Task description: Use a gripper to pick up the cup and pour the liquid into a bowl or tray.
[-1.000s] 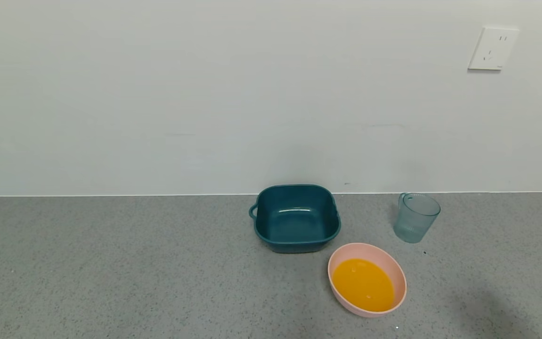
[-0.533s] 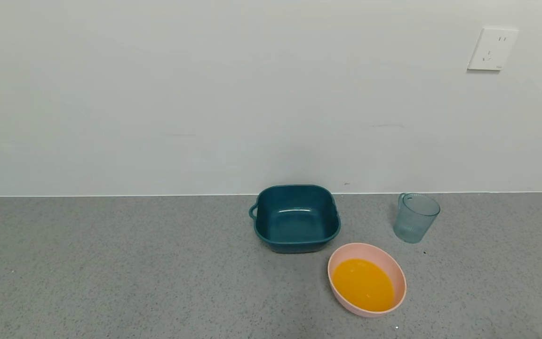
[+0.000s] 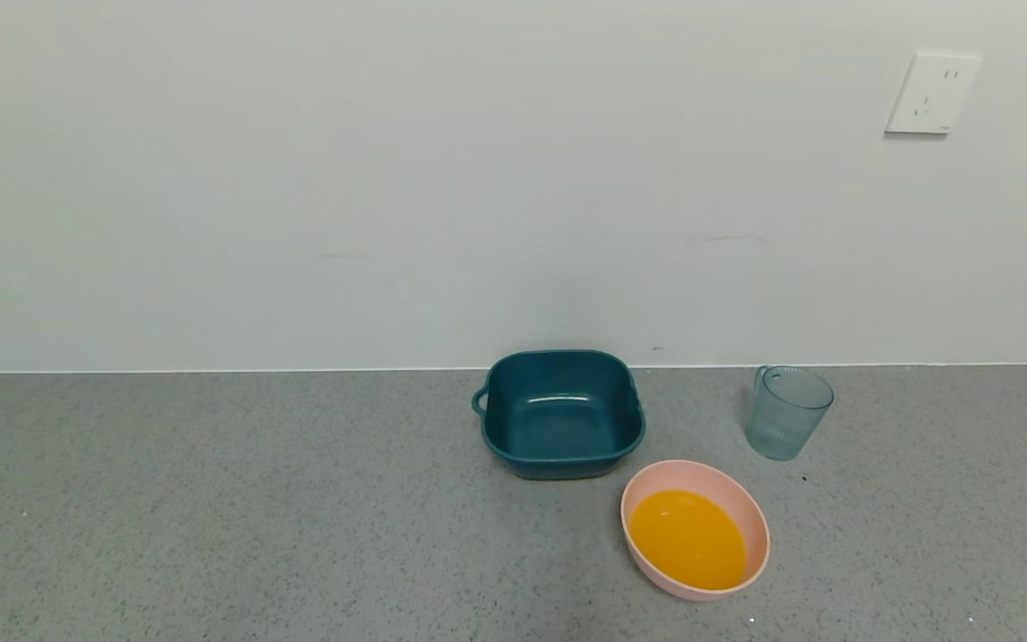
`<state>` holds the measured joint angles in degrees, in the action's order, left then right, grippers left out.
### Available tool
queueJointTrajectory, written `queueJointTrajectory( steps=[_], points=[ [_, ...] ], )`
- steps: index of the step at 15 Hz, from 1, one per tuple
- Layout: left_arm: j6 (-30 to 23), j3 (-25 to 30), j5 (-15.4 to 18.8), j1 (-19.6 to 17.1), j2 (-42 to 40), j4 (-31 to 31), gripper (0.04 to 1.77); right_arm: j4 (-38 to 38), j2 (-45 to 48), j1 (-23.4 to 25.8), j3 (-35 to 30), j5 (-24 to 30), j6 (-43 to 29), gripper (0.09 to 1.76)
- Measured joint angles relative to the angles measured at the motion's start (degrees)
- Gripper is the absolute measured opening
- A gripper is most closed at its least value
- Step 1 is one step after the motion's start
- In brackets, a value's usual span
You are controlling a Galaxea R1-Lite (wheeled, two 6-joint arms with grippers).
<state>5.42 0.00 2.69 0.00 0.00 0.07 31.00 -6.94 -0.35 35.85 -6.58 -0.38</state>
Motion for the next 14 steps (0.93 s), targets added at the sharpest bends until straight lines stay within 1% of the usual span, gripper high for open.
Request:
queueJointTrajectory(
  steps=[3,4,6,8,9,12,14],
  points=[
    [0.0,0.0,0.0,0.0,0.0,0.02,1.72,-1.51,4.73,0.28,-5.97,0.06,-0.11,1.7],
    [0.0,0.0,0.02,0.0,0.0,0.02,1.72,-4.63,5.6,0.33,-9.01,0.09,-0.26,1.7],
    [0.0,0.0,0.02,0.0,0.0,0.04,1.72,-13.99,6.5,0.35,-16.07,0.26,-0.22,1.7],
    [-0.02,0.0,0.02,0.0,0.0,0.02,1.72,-22.19,6.84,0.35,-23.54,1.77,1.04,1.7],
    [0.0,0.0,0.0,0.0,0.0,0.02,1.72,-24.47,6.94,0.35,-26.3,3.15,1.74,1.7],
    [-0.02,0.0,0.0,0.0,0.0,0.0,1.72,-25.71,7.01,0.35,-30.67,4.24,2.17,1.7],
    [0.0,0.0,0.02,0.0,0.0,0.02,1.72,-25.86,7.01,0.35,-32.7,6.14,2.28,1.7]
  ],
)
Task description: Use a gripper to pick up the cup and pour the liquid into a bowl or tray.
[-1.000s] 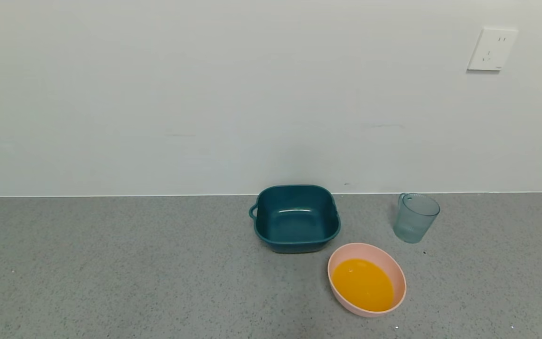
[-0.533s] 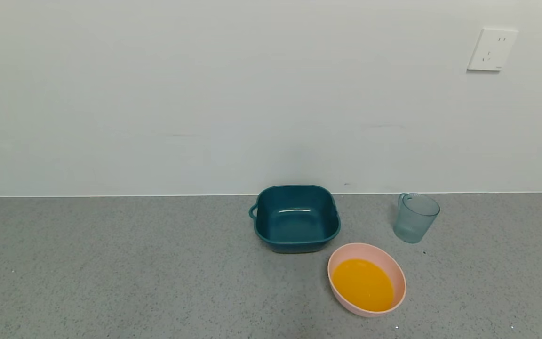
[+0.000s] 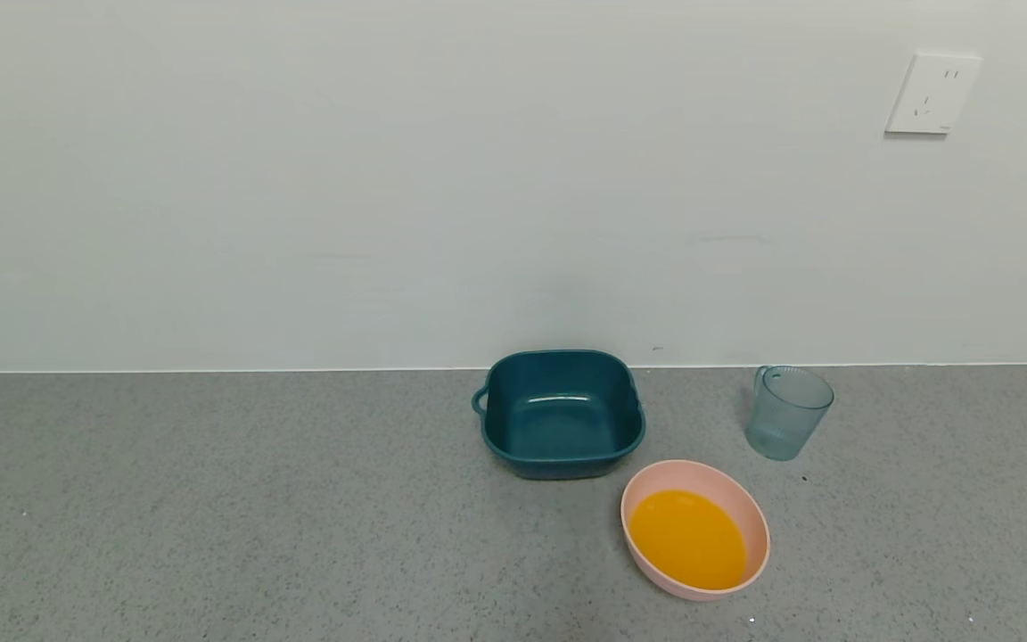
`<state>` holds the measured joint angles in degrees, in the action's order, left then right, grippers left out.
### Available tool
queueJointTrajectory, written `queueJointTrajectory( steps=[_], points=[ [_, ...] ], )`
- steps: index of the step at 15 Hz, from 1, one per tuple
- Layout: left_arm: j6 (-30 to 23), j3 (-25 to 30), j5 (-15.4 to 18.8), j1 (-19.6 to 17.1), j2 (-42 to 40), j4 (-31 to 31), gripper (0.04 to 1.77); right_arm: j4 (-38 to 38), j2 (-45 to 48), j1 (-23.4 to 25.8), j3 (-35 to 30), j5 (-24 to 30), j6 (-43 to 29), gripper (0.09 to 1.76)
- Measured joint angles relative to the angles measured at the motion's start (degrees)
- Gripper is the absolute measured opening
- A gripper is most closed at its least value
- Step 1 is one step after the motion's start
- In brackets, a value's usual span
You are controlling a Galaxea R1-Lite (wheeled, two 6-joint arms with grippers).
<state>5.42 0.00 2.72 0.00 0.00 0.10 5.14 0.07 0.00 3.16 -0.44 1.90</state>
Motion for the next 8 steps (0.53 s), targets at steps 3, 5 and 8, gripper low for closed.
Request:
queueJointTrajectory(
  steps=[3,5,8],
  points=[
    [-0.02,0.0,0.0,0.0,0.0,0.0,1.72,-2.69,0.0,-0.05,-1.9,0.82,0.07,1.7],
    [0.02,0.0,0.0,0.0,0.0,-0.02,1.72,-3.0,0.0,-0.07,-2.26,1.01,0.13,1.7],
    [0.0,0.0,-0.02,0.0,0.0,0.0,1.72,-3.04,0.0,-0.07,-2.36,1.06,0.3,1.7]
  ],
)
